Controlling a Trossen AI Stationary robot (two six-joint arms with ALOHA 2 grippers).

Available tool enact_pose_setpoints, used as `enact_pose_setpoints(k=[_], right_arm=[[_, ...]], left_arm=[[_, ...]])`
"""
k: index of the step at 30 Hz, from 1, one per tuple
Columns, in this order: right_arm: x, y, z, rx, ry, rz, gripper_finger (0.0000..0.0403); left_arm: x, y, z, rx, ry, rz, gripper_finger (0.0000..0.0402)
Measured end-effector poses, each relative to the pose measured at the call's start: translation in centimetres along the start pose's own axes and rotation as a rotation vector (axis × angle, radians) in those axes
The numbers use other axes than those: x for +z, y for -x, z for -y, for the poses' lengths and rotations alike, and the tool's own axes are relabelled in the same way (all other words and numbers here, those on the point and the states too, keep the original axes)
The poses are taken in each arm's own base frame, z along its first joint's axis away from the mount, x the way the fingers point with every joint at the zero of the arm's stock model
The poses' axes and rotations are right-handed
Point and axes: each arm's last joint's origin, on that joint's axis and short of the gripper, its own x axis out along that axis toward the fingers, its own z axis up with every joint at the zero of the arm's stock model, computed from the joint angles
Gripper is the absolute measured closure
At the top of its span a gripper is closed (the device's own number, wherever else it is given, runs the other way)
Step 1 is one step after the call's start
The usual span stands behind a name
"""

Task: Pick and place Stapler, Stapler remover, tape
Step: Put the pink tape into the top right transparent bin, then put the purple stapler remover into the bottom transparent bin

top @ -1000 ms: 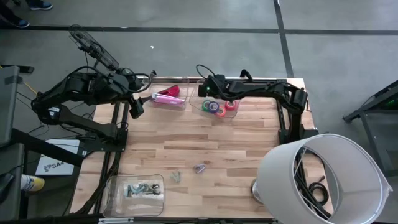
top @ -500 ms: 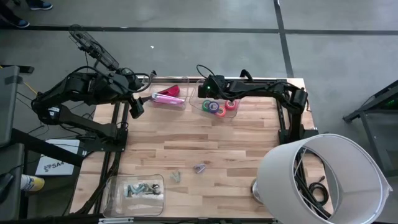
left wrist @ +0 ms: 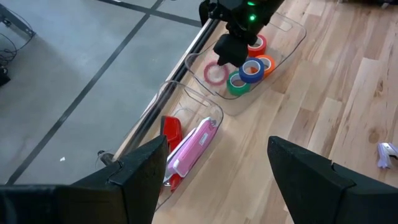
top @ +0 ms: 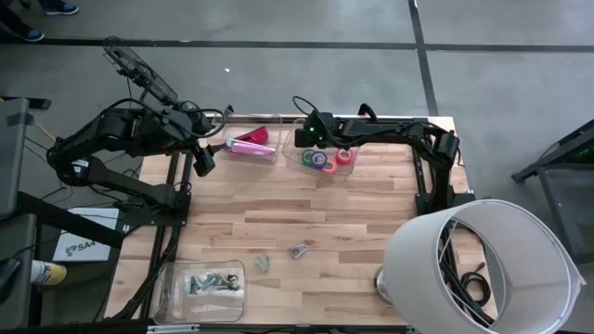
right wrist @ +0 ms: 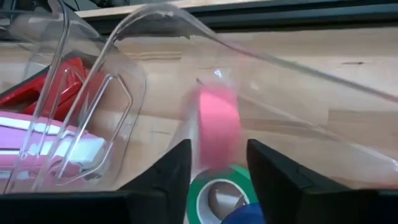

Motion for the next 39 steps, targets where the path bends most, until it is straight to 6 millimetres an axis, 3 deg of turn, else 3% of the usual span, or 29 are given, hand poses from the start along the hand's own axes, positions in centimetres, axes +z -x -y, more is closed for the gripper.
enact_pose_setpoints(k=[5, 11, 24, 32, 39], right_arm=[[0.1, 0.0, 0.1, 0.013, 0.006, -0.023, 0.0226], [0.1, 0.1, 0.0, 0.031, 0.029, -0.042, 0.0219], [0.7, 3.8, -1.3, 0.178, 0.282, -0.045, 0.0222], [-1.0, 6.3, -3.4, 0.441, 0.515, -0.134, 0.0222], [-4.3, 7.8, -5.3, 0.639, 0.765, -0.202, 0.0222]], left_arm=[[0.0, 0.0, 0.0, 0.000, 0.000, 0.000, 0.0128], [0.0, 0.0, 0.0, 0.000, 0.001, 0.000, 0.0128], [0.0, 0.0, 0.0, 0.000, 0.015, 0.000, 0.0128], [0.0, 0.0, 0.0, 0.000, 0.015, 0.000, 0.0128], [0.0, 0.0, 0.0, -0.001, 0.015, -0.001, 0.0128]])
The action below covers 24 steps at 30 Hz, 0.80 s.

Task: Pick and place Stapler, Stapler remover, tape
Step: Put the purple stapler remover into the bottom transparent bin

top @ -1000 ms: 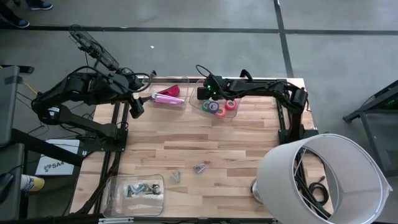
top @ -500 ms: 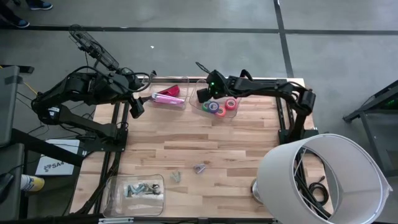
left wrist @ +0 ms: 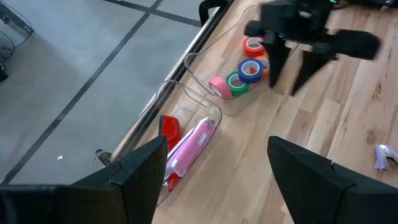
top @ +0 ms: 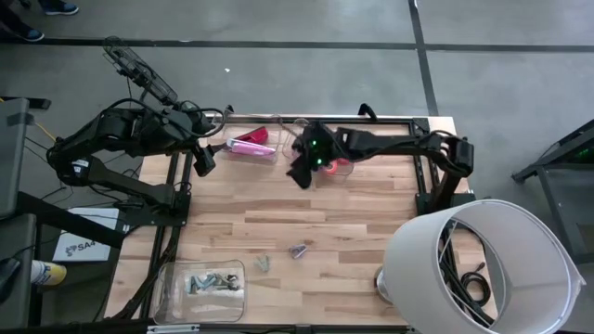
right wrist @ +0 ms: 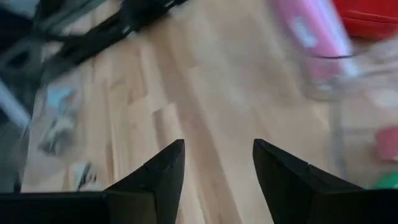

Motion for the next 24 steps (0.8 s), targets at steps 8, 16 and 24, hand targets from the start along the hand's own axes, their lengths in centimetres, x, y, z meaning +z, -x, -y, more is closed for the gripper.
enact_pose_setpoints(k=[8, 16, 24], right_arm=[[-2.0, -1.0, -4.3, 0.101, 0.253, -0.058, 0.0222], [-5.9, -1.9, -7.9, 0.137, 0.531, -0.160, 0.0217], [-9.9, -2.7, -9.6, 0.120, 0.696, -0.236, 0.0160]], left_arm=[[0.0, 0.0, 0.0, -0.001, 0.000, 0.000, 0.0128], [0.0, 0.0, 0.0, -0.001, 0.000, 0.000, 0.0128], [0.0, 0.0, 0.0, -0.001, 0.000, -0.001, 0.0128]])
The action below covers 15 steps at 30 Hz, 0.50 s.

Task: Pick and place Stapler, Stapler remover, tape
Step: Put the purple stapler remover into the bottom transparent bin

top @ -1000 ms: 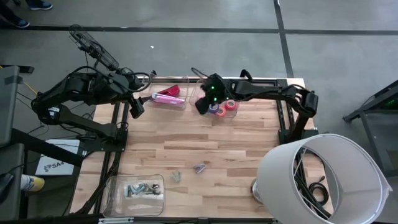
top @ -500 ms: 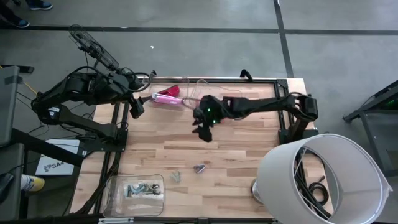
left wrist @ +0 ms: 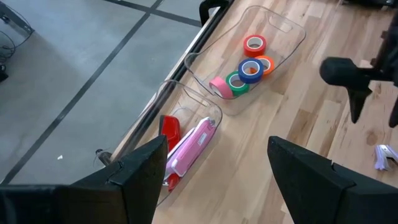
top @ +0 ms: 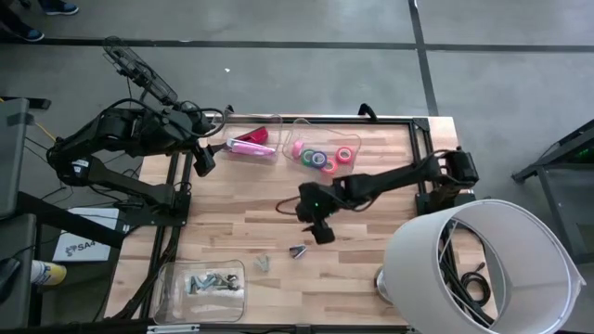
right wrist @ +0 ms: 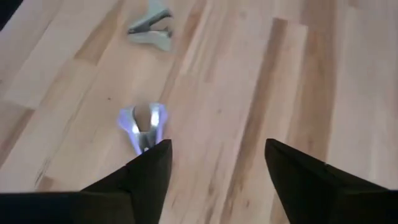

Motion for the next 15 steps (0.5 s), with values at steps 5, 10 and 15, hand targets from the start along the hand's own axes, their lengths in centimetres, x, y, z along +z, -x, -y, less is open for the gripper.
enact_pose_setpoints(k=[5, 10, 15], right_arm=[[-1.1, -1.2, -2.1, 0.015, 0.140, 0.014, 0.0126], [-2.2, -2.2, -4.0, 0.003, 0.229, 0.069, 0.0119], [-3.2, -2.8, -4.9, -0.012, 0.241, 0.120, 0.0119]], left_arm=[[0.0, 0.0, 0.0, 0.000, 0.000, 0.001, 0.0128], [0.0, 0.0, 0.0, 0.000, 0.000, 0.000, 0.0128], [0.0, 0.0, 0.0, 0.000, 0.000, 0.000, 0.0128]])
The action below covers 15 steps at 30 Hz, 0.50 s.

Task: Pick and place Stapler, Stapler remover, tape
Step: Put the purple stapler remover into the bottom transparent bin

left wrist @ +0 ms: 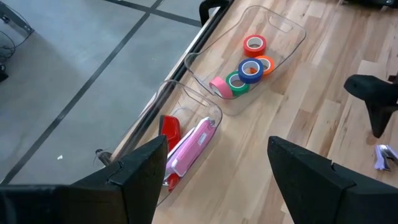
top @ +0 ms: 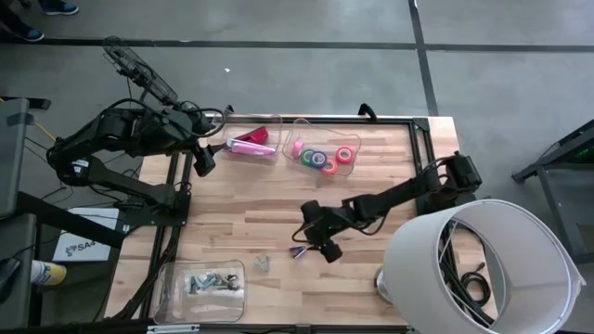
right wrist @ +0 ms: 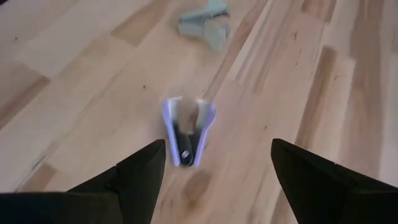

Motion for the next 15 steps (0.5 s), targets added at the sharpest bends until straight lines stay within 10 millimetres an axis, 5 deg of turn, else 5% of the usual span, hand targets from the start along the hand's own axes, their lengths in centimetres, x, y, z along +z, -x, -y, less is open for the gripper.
enact_pose_setpoints(k=[15], right_arm=[[-1.5, -2.2, -1.3, 0.011, -0.041, 0.045, 0.0120]], left_arm=[[0.0, 0.0, 0.0, 0.001, 0.000, 0.000, 0.0128]])
